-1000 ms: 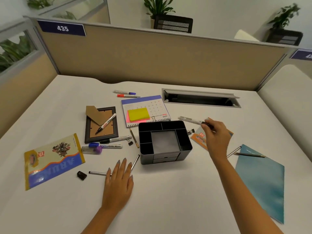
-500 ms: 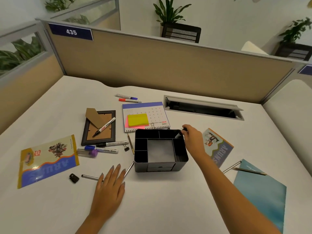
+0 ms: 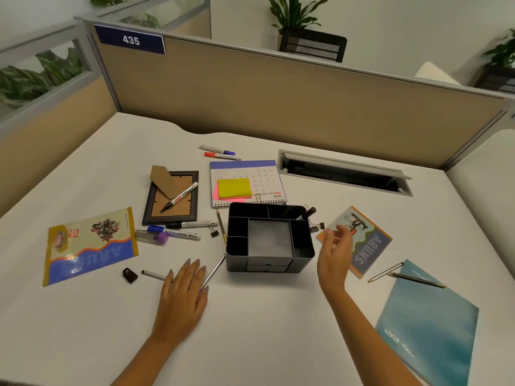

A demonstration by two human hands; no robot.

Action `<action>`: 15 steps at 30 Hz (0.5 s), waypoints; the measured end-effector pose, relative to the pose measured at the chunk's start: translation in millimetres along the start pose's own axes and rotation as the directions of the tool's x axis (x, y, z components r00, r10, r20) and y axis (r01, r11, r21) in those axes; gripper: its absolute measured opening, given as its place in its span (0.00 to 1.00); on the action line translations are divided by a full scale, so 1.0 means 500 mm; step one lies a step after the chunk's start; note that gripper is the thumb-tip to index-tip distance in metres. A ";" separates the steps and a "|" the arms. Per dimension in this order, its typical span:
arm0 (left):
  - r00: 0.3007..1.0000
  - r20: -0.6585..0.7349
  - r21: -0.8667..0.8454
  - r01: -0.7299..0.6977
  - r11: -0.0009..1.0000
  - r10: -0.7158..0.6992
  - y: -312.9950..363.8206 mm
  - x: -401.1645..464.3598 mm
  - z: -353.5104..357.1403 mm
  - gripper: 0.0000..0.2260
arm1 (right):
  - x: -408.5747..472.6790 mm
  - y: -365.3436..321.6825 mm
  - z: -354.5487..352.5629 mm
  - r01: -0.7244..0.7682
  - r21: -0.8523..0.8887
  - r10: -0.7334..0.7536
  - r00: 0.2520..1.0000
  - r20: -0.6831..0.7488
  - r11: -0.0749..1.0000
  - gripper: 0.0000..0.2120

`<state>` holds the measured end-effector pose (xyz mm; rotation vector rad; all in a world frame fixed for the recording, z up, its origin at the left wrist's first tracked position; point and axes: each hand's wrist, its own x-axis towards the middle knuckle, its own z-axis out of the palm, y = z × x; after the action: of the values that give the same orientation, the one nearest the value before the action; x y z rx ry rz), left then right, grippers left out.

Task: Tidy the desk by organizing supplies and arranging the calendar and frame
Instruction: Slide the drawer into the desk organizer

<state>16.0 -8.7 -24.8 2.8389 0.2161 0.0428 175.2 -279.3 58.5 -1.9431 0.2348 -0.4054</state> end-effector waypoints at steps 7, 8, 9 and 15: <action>0.973 -0.219 0.041 0.088 0.995 -0.077 0.017 -0.002 -0.009 0.13 | -0.145 0.123 -0.027 -0.100 -0.212 0.123 0.987 0.101 0.972 0.14; 0.968 -0.235 0.053 0.108 0.993 -0.093 0.018 -0.002 -0.009 0.13 | -0.161 0.134 -0.030 -0.074 -0.264 0.110 0.986 0.127 0.962 0.15; 0.965 -0.239 0.062 0.125 0.990 -0.107 0.019 -0.001 -0.006 0.13 | -0.175 0.140 -0.034 -0.023 -0.311 0.076 0.984 0.159 0.950 0.16; 0.937 -0.309 0.038 0.182 0.983 -0.162 0.008 0.009 -0.018 0.22 | -0.253 0.139 -0.038 0.288 -0.335 -0.137 0.902 0.409 0.897 0.14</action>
<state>20.7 -9.1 -15.3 2.8532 0.5407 0.4463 52.8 -279.5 -20.3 -2.4065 -0.1711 -0.1217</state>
